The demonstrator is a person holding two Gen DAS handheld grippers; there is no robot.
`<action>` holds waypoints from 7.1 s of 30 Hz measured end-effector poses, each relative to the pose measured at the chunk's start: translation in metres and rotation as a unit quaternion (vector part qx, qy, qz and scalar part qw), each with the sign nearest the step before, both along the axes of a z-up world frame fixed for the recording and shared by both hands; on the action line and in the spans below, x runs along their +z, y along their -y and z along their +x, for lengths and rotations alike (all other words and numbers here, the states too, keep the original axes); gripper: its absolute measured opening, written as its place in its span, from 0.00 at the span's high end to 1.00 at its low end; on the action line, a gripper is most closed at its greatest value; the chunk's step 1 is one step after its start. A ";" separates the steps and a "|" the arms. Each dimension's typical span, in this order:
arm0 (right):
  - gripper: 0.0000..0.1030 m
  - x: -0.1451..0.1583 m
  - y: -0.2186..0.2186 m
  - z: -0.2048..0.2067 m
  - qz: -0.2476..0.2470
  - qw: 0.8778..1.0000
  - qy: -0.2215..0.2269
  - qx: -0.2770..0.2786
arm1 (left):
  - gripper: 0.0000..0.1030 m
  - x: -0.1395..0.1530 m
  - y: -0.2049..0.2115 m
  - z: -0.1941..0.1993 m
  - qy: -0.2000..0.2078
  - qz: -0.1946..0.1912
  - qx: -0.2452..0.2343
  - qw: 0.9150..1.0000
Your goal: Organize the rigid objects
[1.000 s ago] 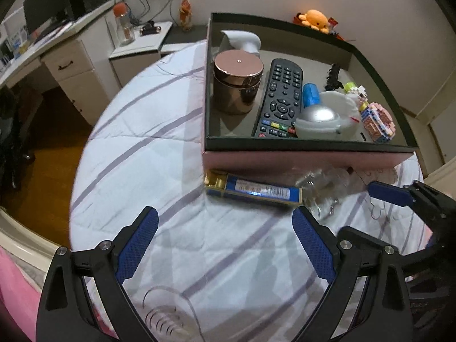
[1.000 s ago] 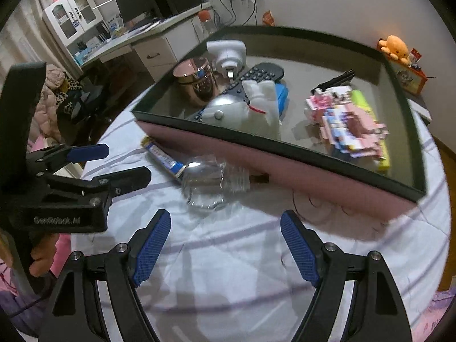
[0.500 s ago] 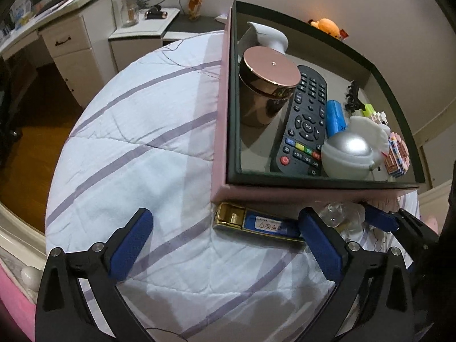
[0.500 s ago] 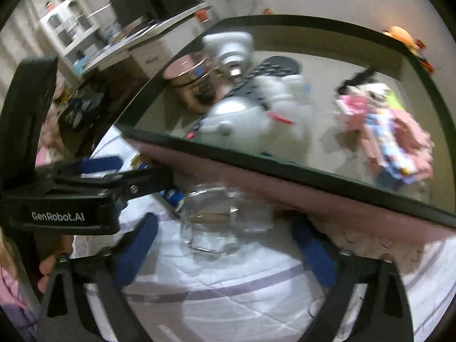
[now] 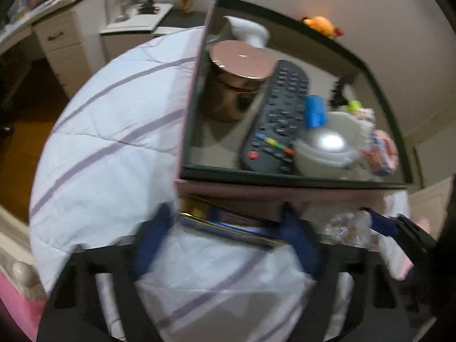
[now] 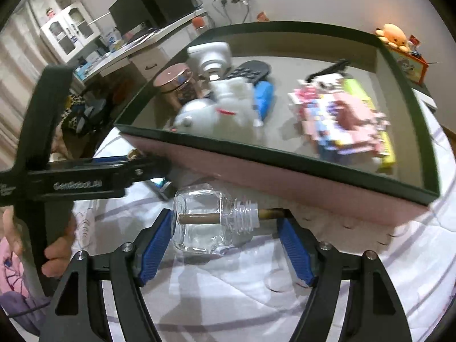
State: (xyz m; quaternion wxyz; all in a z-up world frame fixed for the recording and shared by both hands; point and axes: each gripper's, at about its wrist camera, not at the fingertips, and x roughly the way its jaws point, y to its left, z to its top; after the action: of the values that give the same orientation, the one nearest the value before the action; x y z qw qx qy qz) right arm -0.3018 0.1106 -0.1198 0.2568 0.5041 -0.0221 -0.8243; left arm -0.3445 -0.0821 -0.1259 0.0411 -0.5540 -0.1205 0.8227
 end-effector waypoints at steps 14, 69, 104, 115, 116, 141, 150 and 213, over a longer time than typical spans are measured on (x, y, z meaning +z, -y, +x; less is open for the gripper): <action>0.27 0.002 -0.015 -0.005 -0.025 0.999 0.016 -0.014 | 0.04 -0.003 0.022 0.017 0.067 0.141 -0.005 0.988; 0.27 0.109 -0.089 0.109 -0.043 0.990 -0.114 -0.065 | 0.80 0.119 -0.078 0.125 -0.091 -0.049 -0.074 0.992; 0.27 0.087 -0.072 -0.034 -0.050 0.993 -0.092 -0.051 | 0.80 0.111 -0.094 -0.019 -0.085 -0.044 -0.079 0.992; 0.25 0.057 -0.067 -0.077 -0.036 0.996 -0.060 -0.052 | 0.76 0.088 -0.093 -0.056 -0.070 -0.060 -0.071 0.993; 0.23 0.057 -0.068 -0.078 -0.040 0.996 -0.060 -0.052 | 0.67 0.087 -0.093 -0.056 -0.071 -0.068 -0.068 0.993; 0.21 0.176 -0.075 0.059 -0.013 0.964 -0.242 -0.113 | 0.23 0.181 -0.091 0.062 -0.240 -0.111 -0.052 0.963; 0.19 0.208 -0.075 0.148 0.000 0.929 -0.338 -0.150 | 0.16 0.211 -0.093 0.144 -0.314 -0.117 -0.053 0.941; 0.18 0.179 -0.053 0.269 0.063 0.843 -0.480 -0.233 | 0.04 0.187 -0.081 0.284 -0.484 -0.148 0.041 0.862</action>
State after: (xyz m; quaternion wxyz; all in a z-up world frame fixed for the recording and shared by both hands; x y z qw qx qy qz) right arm -0.0331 0.1634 0.0594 0.0029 0.0401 0.0393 -0.9984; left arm -0.0607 -0.0013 0.0609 -0.0219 -0.0803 0.0151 0.9964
